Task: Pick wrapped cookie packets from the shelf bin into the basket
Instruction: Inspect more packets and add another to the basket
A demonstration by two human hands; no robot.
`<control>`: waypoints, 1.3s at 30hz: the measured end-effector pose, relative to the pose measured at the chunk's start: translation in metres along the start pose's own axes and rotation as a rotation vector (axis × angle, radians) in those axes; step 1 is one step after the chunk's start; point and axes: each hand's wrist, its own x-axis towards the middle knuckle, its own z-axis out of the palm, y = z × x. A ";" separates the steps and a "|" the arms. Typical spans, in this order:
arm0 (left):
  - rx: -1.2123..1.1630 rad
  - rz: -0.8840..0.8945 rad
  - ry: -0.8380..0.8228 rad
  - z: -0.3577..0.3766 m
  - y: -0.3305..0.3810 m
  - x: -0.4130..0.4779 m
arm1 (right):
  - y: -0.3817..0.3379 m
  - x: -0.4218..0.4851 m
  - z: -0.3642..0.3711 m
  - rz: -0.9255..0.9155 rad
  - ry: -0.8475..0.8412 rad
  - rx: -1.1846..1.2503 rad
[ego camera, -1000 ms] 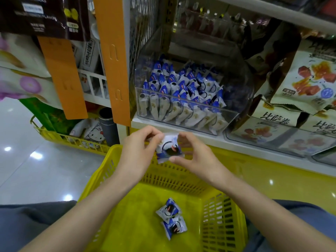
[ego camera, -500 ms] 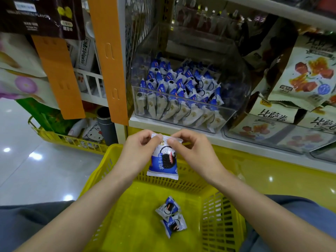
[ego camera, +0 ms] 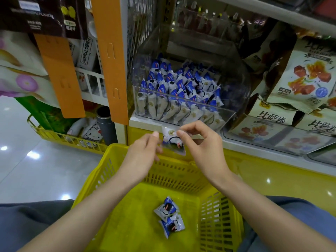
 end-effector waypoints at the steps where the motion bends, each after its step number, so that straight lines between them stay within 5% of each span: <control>1: -0.191 -0.123 -0.061 -0.001 0.003 0.001 | 0.000 -0.001 0.001 -0.053 -0.025 -0.032; 5: -0.556 -0.197 -0.237 -0.008 0.004 0.003 | 0.002 -0.008 0.003 -0.374 -0.152 -0.258; 10: -0.622 -0.205 -0.080 -0.007 0.001 0.002 | 0.002 -0.014 0.005 -0.554 -0.278 -0.437; 15: -0.539 -0.120 0.023 -0.007 0.002 0.004 | -0.004 -0.011 0.011 0.100 -0.117 -0.062; 19: -0.427 -0.020 -0.058 -0.003 0.003 0.001 | -0.003 -0.003 0.009 0.582 -0.273 0.440; 27: 0.139 0.412 0.102 0.003 -0.003 -0.004 | -0.007 -0.004 0.011 0.623 -0.235 0.609; 39: 0.546 0.493 0.038 -0.005 -0.005 -0.007 | -0.005 -0.010 0.018 0.565 -0.277 0.544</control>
